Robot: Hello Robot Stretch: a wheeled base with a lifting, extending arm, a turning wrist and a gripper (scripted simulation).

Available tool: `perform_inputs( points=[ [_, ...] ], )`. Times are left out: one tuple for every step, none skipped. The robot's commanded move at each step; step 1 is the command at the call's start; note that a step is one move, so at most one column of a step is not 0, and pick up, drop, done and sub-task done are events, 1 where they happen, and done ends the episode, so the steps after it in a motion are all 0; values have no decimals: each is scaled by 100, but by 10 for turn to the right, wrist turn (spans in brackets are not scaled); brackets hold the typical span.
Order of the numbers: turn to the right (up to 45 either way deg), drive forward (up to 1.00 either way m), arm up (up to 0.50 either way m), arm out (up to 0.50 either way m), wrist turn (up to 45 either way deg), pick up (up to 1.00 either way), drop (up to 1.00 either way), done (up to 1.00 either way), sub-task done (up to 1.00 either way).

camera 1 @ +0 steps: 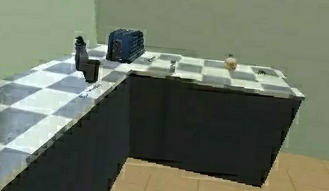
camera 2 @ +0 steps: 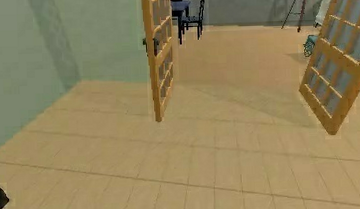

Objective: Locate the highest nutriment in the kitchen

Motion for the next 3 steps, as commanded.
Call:
perform_inputs(
  points=[
    [450,0,0,0,0,0,0,0,0],
    [450,0,0,0,0,0,0,0,0],
    [90,0,0,0,0,0,0,0,0]
  ],
)
